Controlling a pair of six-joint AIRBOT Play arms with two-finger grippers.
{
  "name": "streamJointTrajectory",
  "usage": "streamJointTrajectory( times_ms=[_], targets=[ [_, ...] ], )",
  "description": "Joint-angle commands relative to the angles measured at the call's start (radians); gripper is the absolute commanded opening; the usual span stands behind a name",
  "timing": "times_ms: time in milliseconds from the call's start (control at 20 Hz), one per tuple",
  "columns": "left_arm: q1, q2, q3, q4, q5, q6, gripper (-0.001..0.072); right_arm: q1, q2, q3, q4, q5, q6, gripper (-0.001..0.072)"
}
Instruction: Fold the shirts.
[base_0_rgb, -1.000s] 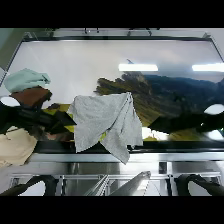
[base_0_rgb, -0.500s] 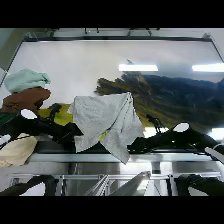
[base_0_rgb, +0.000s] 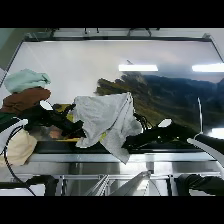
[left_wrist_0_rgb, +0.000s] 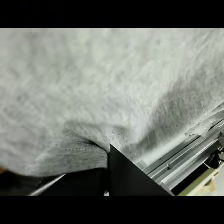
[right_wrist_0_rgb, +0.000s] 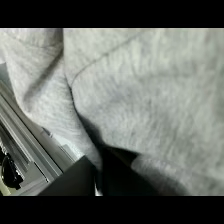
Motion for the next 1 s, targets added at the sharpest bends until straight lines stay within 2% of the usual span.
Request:
streamJointTrajectory(
  times_ms=[0,150,250,350,450,550,700,850,950],
  targets=[
    [0.002,0.034,0.068,-0.037,-0.044,0.040,0.0016,-0.016,0.008,0.010,-0.068,0.051,0.016,0.0017],
    [0.046,0.148,0.185,-0.049,-0.137,0.038,0.0017,-0.133,0.068,0.018,-0.137,0.147,0.038,0.0016],
    [0.108,0.233,0.267,-0.113,-0.240,0.039,0.0017,-0.274,0.165,0.057,-0.163,0.291,0.040,0.0016],
    [0.204,0.340,0.356,-0.224,-0.330,0.039,0.0017,-0.449,0.318,0.136,-0.174,0.457,0.067,0.0016],
    [0.323,0.455,0.442,-0.368,-0.348,0.045,0.0017,-0.638,0.502,0.263,-0.160,0.534,0.091,0.0016],
    [0.453,0.570,0.529,-0.540,-0.345,0.121,0.0018,-0.814,0.678,0.417,-0.081,0.503,0.056,0.0017],
    [0.644,0.710,0.648,-0.705,-0.323,0.153,0.0018,-0.982,0.851,0.650,-0.016,0.373,0.019,0.0017],
    [0.819,0.790,0.736,-0.761,-0.303,0.152,0.0019,-0.983,0.880,0.850,-0.016,0.278,-0.001,0.0017],
    [0.846,0.787,0.780,-0.767,-0.306,0.139,0.0019,-0.983,0.881,0.962,-0.056,0.230,-0.022,0.0017]
  ],
)
